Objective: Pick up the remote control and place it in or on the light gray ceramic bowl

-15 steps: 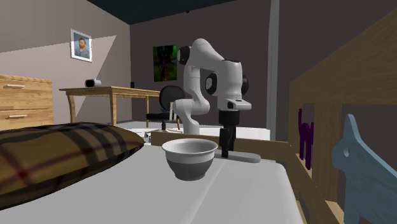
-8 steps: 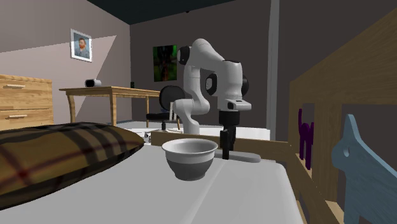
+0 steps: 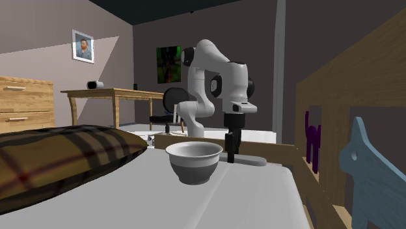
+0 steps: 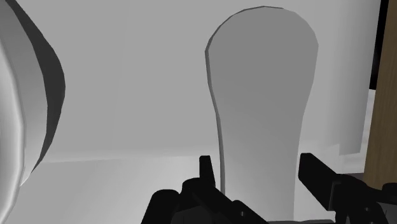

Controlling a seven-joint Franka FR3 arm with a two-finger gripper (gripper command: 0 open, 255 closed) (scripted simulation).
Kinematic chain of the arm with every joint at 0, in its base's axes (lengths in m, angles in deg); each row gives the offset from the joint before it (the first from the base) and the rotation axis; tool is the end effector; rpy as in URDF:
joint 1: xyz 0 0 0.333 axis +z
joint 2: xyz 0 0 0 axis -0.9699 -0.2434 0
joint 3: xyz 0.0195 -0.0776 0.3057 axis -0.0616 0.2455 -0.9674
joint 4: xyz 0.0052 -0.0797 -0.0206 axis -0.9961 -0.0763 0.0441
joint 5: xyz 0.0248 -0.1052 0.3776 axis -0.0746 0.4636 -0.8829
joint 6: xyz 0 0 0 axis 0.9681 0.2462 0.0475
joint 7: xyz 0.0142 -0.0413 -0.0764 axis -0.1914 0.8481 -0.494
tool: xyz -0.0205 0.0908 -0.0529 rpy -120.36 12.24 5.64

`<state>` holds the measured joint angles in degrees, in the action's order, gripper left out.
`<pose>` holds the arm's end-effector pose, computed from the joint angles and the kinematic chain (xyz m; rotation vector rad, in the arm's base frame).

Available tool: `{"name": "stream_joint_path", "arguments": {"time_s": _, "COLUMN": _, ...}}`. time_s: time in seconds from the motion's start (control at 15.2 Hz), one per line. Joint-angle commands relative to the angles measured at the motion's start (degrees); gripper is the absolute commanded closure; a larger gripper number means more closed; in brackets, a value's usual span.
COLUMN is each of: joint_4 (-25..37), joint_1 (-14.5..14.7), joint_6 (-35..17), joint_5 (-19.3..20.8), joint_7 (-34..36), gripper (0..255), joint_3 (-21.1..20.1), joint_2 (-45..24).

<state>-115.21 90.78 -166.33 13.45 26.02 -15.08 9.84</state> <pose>0.5013 0.1808 0.3302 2.5832 1.7488 0.0027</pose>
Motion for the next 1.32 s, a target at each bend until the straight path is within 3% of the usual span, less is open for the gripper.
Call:
{"name": "stream_joint_path", "arguments": {"time_s": 0.0, "joint_4": 0.0, "joint_1": 0.0, "joint_6": 0.0, "joint_5": 0.0, "joint_7": 0.0, "gripper": 255, "joint_3": 0.0, "joint_2": 0.0}}
{"name": "stream_joint_path", "arguments": {"time_s": 1.25, "joint_4": 7.0, "joint_1": 0.0, "joint_6": 14.2, "joint_5": -1.1, "joint_7": -1.0, "gripper": 255, "joint_3": 0.0, "joint_2": 7.3}}
